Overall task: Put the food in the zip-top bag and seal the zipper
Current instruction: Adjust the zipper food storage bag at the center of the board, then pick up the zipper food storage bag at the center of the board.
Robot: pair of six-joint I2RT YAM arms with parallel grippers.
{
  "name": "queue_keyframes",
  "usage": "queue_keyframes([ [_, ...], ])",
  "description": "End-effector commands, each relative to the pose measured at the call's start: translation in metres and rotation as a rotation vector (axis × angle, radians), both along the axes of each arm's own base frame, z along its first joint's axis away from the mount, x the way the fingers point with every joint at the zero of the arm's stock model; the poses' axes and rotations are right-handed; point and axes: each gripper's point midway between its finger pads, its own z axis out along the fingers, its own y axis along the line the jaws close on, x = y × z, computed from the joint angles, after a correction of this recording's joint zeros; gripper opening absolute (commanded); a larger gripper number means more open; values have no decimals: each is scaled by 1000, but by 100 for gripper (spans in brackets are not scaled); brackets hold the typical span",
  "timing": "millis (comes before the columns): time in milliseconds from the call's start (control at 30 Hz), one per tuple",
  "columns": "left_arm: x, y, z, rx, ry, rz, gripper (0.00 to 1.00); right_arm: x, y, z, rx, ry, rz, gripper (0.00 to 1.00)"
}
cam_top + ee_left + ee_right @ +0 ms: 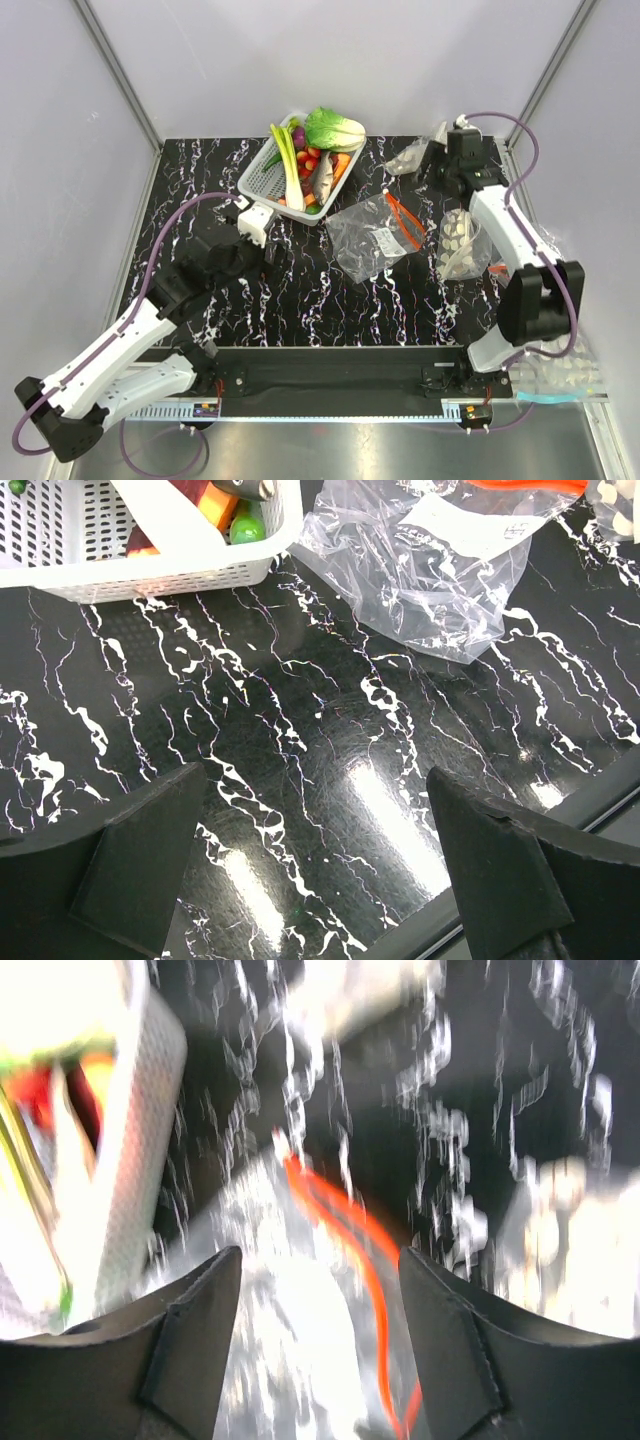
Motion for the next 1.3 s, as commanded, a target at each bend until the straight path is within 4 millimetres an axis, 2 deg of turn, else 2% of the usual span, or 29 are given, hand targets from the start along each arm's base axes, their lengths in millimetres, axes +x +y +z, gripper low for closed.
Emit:
queue_keyframes([
  [0, 0, -5, 18, -47, -43, -20, 99, -57, 8, -49, 68, 198, 33, 70],
  [33, -1, -5, 18, -51, -42, -26, 99, -68, 8, -41, 78, 178, 29, 70],
  [67, -1, -5, 19, -54, -46, -26, 99, -77, 9, -43, 85, 179, 19, 72],
  [100, -2, -6, 19, -56, -44, -30, 99, -92, 6, -58, 96, 213, -6, 73],
  [133, -2, -6, 19, -58, -46, -31, 99, -101, 5, -51, 104, 185, -12, 76],
  [200, -3, -6, 21, -62, -49, -32, 99, -110, 4, -58, 101, 180, -9, 84],
  [267, -3, -6, 21, -63, -48, -35, 99, -108, -3, -63, 60, 188, -24, 85],
  [300, -3, -6, 21, -64, -47, -34, 99, -104, -2, -60, 35, 180, 18, 84],
  [367, -3, -6, 20, -63, -46, -34, 99, -97, 1, -67, 19, 194, 49, 80],
  [400, -3, -5, 19, -60, -45, -34, 99, -89, 0, -63, 0, 178, 66, 77],
  [467, -3, -4, 19, -56, -46, -25, 99, -75, 1, -67, -27, 168, 94, 70],
  [567, -1, -2, 19, -50, -51, -17, 99, -53, 2, -76, -65, 190, 116, 69],
  [600, -1, -2, 18, -46, -50, -14, 99, -39, 4, -81, -72, 205, 124, 69],
  [667, -1, -2, 17, -42, -48, -14, 99, -27, 4, -90, -95, 224, 149, 70],
  [700, 0, -1, 17, -41, -48, -11, 99, -16, 5, -101, -101, 246, 153, 69],
  [733, 0, -1, 16, -39, -46, -10, 99, -10, 5, -106, -110, 251, 152, 68],
  [767, 0, -1, 16, -40, -48, -10, 99, -3, 5, -107, -118, 245, 153, 62],
  [800, 0, -1, 15, -35, -47, -9, 99, -2, 6, -121, -119, 276, 159, 60],
  [867, 1, -1, 13, -30, -43, -6, 99, 1, 18, -126, -74, 283, 205, 56],
  [933, 2, -1, 13, -27, -44, -3, 99, -2, 26, -135, -38, 304, 235, 57],
  [1000, 3, 0, 12, -24, -43, 1, 99, -6, 25, -144, -37, 335, 235, 61],
  [1033, 3, 0, 11, -19, -41, 2, 99, -9, 26, -148, -38, 347, 237, 58],
  [1067, 4, 0, 10, -17, -40, 3, 99, -12, 26, -151, -35, 354, 248, 51],
  [1100, 4, 0, 9, -14, -37, 3, 99, -14, 28, -151, -30, 355, 253, 31],
  [1167, 4, -1, 7, -7, -29, 3, 99, -18, 31, -150, -12, 351, 265, 14],
  [1200, 6, -1, 6, -2, -27, 9, 99, -19, 32, -139, -3, 322, 269, 0],
  [1267, 6, -1, 5, 3, -23, 8, 99, -24, 36, -132, 16, 295, 275, 0],
])
